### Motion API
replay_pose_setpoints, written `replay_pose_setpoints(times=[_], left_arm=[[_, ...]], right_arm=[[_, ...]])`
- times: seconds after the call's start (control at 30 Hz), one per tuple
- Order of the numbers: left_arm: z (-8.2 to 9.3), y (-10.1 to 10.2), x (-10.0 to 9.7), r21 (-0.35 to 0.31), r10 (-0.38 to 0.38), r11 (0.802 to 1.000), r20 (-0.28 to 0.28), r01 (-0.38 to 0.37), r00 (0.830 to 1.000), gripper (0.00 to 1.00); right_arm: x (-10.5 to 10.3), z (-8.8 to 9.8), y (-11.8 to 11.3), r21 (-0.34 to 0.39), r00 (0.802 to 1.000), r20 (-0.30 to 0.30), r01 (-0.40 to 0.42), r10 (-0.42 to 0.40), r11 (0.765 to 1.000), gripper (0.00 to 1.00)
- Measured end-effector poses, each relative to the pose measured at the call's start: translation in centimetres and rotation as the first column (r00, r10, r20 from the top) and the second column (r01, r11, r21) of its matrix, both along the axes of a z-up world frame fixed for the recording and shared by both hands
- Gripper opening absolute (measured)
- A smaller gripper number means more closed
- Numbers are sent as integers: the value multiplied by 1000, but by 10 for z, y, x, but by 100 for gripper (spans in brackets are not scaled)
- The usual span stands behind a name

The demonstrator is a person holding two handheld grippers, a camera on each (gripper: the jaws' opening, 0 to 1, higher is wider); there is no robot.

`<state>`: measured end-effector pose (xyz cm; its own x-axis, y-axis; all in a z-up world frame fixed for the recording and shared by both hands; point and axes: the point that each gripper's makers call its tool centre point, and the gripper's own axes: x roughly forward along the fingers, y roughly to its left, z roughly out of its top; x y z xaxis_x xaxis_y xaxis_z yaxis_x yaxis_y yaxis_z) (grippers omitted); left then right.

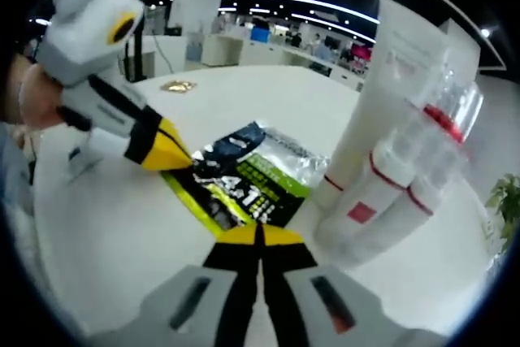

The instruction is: Arrange the skincare products in the storage area until every visible bottle or jar stands upright without overlapping.

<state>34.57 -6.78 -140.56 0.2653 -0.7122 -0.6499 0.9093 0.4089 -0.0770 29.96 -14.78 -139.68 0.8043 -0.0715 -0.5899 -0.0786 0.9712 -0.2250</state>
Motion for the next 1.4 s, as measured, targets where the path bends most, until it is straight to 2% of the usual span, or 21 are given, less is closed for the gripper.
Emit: replay_pose_setpoints(times=[0.13, 0.2, 0.57, 0.63, 0.67, 0.83, 0.9, 0.93, 0.97, 1.03, 1.07, 1.1, 1.2, 1.4], left_arm=[[0, 0, -3, -14, 2, 1000, -17, -3, 1000, 1], [0, 0, -3, -9, -15, 1000, 10, 15, 1000, 1], [1, 0, -2, -27, -16, 1000, 27, 17, 999, 1], [1, 0, -2, -28, -14, 999, 21, 14, 1000, 1], [1, 0, -1, -38, 10, 999, -19, -11, 1000, 1], [2, -2, -3, -36, 15, 999, -46, -16, 999, 4], [8, 1, 4, -1, -3, 1000, 60, 3, 998, 4], [9, 1, 5, 0, -9, 1000, 75, 9, 997, 4], [18, -2, 3, -35, -9, 999, 79, 12, 997, 4], [23, -4, 3, -61, -2, 998, 66, 6, 998, 5], [32, -5, 4, -104, 28, 994, 28, -25, 999, 5], [37, -4, 6, -117, 42, 992, 17, -39, 999, 6], [44, 0, 11, -135, 74, 988, 4, -72, 997, 14], [62, 10, 17, -191, 127, 973, -14, -128, 992, 15]], right_arm=[[-2, 0, -4, 1, 1000, -2, 20, -20, 1000, 0], [-7, 0, -10, -5, 999, -4, 36, -36, 999, 0], [-6, 0, -11, 42, 998, 11, 55, -55, 998, 0], [-6, 0, -10, 41, 999, 11, 53, -53, 998, 0], [-6, 0, -10, 36, 999, 8, 51, -51, 998, 0], [-6, 0, -10, 41, 998, -1, 60, -60, 997, 0], [-6, 0, -11, 60, 998, -2, 70, -70, 996, 0], [-6, 0, -11, 67, 997, -2, 74, -74, 995, 0], [-6, 0, -12, 96, 996, -4, 89, -89, 991, 0], [-6, 0, -13, 101, 996, -6, 89, -89, 991, 1], [-6, 0, -13, 105, 996, -7, 90, -90, 990, 1], [-5, 0, -12, 110, 996, -6, 87, -87, 990, 1], [-5, 0, -13, 141, 996, -11, 92, -92, 986, 1], [-5, 2, -8, 214, 997, -13, 81, -80, 973, 4]])
